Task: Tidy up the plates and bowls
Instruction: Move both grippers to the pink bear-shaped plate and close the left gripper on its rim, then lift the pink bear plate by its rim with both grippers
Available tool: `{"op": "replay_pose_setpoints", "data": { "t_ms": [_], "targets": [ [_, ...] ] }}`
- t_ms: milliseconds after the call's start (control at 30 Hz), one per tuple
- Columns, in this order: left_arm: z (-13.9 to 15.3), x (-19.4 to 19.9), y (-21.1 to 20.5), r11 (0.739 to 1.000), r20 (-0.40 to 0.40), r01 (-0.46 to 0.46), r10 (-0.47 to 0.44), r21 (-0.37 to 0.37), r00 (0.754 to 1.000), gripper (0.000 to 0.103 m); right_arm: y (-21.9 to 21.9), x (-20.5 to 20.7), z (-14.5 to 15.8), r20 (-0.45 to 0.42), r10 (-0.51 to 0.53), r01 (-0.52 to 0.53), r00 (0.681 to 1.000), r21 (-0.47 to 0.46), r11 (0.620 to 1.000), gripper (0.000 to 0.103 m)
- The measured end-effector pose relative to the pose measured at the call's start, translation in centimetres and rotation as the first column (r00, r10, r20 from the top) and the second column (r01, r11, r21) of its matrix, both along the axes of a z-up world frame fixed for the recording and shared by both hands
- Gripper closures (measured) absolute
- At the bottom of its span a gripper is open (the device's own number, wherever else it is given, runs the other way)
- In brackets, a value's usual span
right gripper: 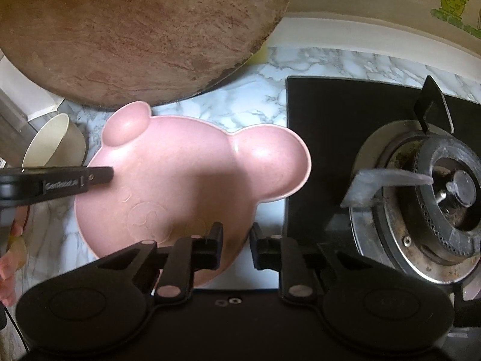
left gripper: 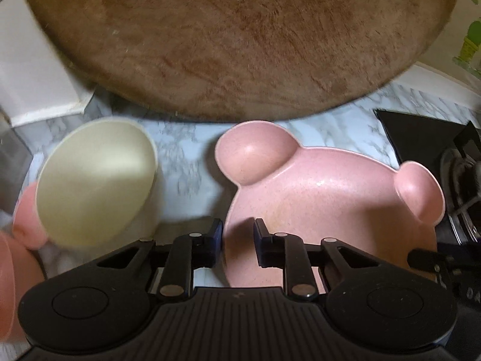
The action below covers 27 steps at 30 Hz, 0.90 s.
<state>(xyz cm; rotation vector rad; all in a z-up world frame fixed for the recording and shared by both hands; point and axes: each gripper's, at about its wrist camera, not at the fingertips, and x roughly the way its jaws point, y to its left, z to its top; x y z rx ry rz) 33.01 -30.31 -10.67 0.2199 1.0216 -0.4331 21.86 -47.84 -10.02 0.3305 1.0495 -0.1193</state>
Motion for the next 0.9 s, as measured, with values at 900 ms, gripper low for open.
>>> {"op": "replay_pose_setpoints", "data": {
  "t_ms": [900],
  "targets": [
    [-0.1,-3.3,1.8,0.999,-0.053,0.034,-0.035,-0.025,0.998,0.087,-0.2,-2.3,0.3,-0.016,0.058,-0.058,0.998,-0.02,0.998,0.086]
  ]
}}
